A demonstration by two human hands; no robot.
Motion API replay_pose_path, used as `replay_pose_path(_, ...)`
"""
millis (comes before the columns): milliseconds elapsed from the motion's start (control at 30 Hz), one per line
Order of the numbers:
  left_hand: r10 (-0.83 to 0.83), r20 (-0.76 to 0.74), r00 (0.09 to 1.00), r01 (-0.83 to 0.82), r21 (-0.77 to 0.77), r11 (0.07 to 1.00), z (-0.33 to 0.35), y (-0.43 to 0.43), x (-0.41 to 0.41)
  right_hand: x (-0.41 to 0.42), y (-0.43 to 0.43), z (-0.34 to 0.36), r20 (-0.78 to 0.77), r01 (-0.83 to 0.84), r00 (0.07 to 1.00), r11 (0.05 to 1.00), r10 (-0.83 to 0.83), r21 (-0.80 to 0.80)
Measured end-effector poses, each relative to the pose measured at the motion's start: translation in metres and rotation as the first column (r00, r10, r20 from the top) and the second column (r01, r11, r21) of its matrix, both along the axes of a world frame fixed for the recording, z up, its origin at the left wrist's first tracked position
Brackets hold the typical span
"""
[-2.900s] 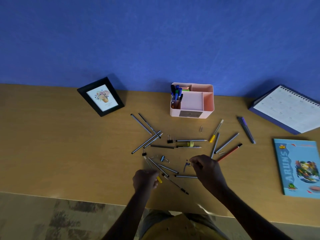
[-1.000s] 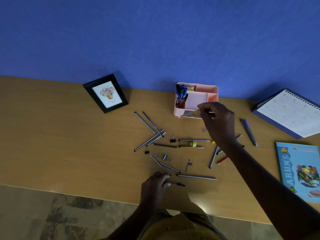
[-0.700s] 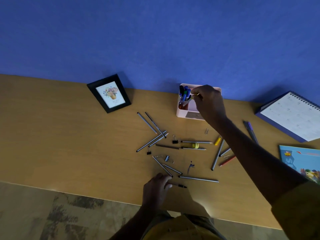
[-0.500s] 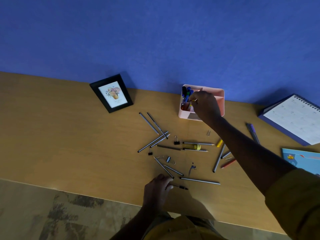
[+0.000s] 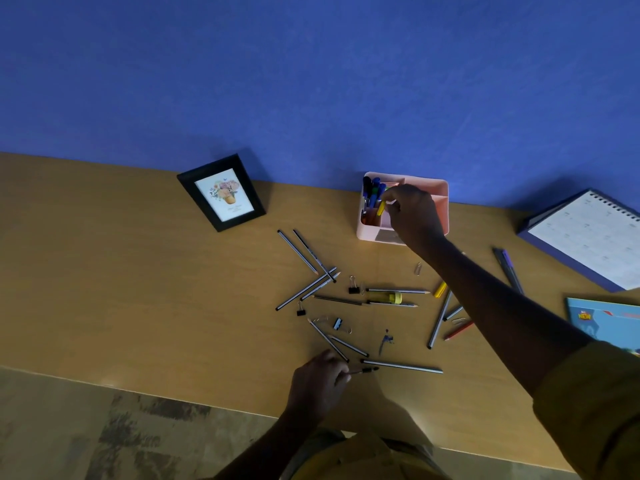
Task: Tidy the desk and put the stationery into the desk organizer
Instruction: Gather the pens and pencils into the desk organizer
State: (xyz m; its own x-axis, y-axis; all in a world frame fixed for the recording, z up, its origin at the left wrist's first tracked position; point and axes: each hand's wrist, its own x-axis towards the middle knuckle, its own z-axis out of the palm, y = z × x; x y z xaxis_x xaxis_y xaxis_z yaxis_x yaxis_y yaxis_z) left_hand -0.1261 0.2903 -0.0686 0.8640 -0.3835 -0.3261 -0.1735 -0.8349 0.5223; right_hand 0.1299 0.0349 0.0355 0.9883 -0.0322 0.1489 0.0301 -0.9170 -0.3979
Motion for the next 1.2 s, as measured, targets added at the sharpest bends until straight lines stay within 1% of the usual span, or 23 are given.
replay_pose_path(167,0.055,-0.043,0.998,-0.06,-0.125,0.99,0.012,-0.008,0.01,-0.007,-0.011,0.002,-0.001,0.01,1.0,0.995,-0.01,0.097)
replay_pose_path(233,0.122,-0.054,0.991,-0.131,-0.228,0.965,0.02,-0.012,0.016,-0.018,-0.015,0.007,0.032,0.002,0.999,0.991,-0.006,0.133)
replay_pose_path(300,0.207,-0.088,0.974,-0.225,-0.335,0.915,0.029,-0.017,0.026,-0.034,-0.019,0.011,0.051,0.001,0.999,0.987,-0.01,0.163)
replay_pose_path(367,0.294,-0.111,0.949,-0.312,-0.432,0.846,0.04,-0.022,0.038,-0.053,-0.023,0.013,0.042,-0.008,0.999,0.979,0.0,0.204)
replay_pose_path(433,0.365,-0.148,0.919,-0.387,-0.506,0.771,0.054,-0.027,0.053,-0.075,-0.025,0.012,0.021,-0.051,0.999,0.965,0.047,0.259)
replay_pose_path(467,0.386,-0.178,0.905,-0.419,-0.53,0.738,0.061,-0.03,0.061,-0.086,-0.023,0.012,-0.005,-0.075,0.997,0.947,0.081,0.312)
replay_pose_path(533,0.406,-0.249,0.879,-0.472,-0.569,0.673,0.075,-0.038,0.074,-0.109,-0.016,0.012,-0.135,-0.064,0.981,0.89,0.139,0.451)
replay_pose_path(600,0.429,-0.373,0.823,-0.566,-0.598,0.568,0.089,-0.048,0.087,-0.13,-0.005,0.009,-0.262,-0.018,0.948,0.849,0.183,0.528)
replay_pose_path(667,0.443,-0.475,0.76,-0.647,-0.612,0.454,0.099,-0.056,0.097,-0.149,0.004,0.004,-0.315,0.002,0.924,0.82,0.218,0.573)
replay_pose_path(733,0.455,-0.532,0.714,-0.696,-0.611,0.377,0.104,-0.061,0.106,-0.163,0.009,0.002,-0.321,0.005,0.915,0.789,0.244,0.615)
replay_pose_path(800,0.441,-0.576,0.688,-0.721,-0.614,0.323,0.105,-0.063,0.111,-0.172,0.01,-0.001,-0.28,0.005,0.936,0.788,0.213,0.616)
replay_pose_path(900,0.426,-0.577,0.696,-0.713,-0.622,0.323,0.108,-0.065,0.112,-0.176,0.009,-0.004,-0.257,0.059,0.959,0.803,0.12,0.594)
replay_pose_path(967,0.46,-0.579,0.673,-0.729,-0.625,0.279,0.113,-0.064,0.116,-0.175,0.006,-0.007,-0.273,0.102,0.959,0.803,0.078,0.587)
replay_pose_path(1033,0.497,-0.591,0.635,-0.751,-0.624,0.219,0.118,-0.061,0.124,-0.175,0.003,-0.008,-0.279,0.112,0.958,0.803,0.071,0.586)
replay_pose_path(1067,0.507,-0.589,0.63,-0.752,-0.626,0.207,0.121,-0.06,0.129,-0.175,0.001,-0.008,-0.275,0.113,0.959,0.8,0.067,0.59)
replay_pose_path(1200,0.524,-0.536,0.662,-0.716,-0.66,0.229,0.13,-0.061,0.147,-0.175,-0.004,-0.007,-0.249,0.108,0.967,0.788,0.06,0.606)
